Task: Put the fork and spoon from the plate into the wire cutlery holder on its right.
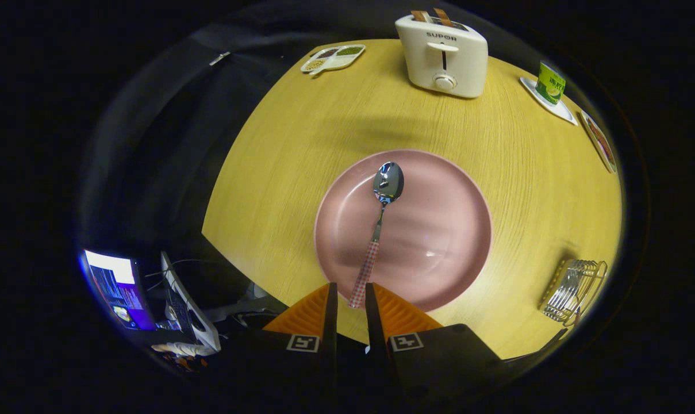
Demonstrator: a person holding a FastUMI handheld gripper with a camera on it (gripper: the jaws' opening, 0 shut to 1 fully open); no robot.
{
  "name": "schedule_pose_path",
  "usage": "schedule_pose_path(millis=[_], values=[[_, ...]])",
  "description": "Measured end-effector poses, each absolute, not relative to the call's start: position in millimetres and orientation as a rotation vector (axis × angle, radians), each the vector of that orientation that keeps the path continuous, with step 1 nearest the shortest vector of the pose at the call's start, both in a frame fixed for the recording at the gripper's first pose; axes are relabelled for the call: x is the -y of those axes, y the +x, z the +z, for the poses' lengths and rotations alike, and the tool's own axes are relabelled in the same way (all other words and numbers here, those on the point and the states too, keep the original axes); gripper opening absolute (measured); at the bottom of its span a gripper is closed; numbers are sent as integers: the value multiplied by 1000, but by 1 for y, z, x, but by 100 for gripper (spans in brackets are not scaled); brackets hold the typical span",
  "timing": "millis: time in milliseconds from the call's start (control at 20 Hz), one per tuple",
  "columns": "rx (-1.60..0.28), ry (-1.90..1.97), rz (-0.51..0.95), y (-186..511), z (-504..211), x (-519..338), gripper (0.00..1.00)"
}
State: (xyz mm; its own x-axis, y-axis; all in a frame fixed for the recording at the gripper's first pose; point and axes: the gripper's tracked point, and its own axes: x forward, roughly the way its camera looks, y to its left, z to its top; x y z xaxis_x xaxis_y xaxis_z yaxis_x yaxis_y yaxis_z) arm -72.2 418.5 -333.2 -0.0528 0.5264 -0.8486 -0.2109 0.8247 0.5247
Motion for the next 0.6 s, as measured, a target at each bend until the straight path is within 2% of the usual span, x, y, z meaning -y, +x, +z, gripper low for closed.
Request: schedule_pose_path(millis=[550,600], values=[[-1597,156,532,-75,-396,-444,30],[-1595,175,517,-75,-392,-439,21]])
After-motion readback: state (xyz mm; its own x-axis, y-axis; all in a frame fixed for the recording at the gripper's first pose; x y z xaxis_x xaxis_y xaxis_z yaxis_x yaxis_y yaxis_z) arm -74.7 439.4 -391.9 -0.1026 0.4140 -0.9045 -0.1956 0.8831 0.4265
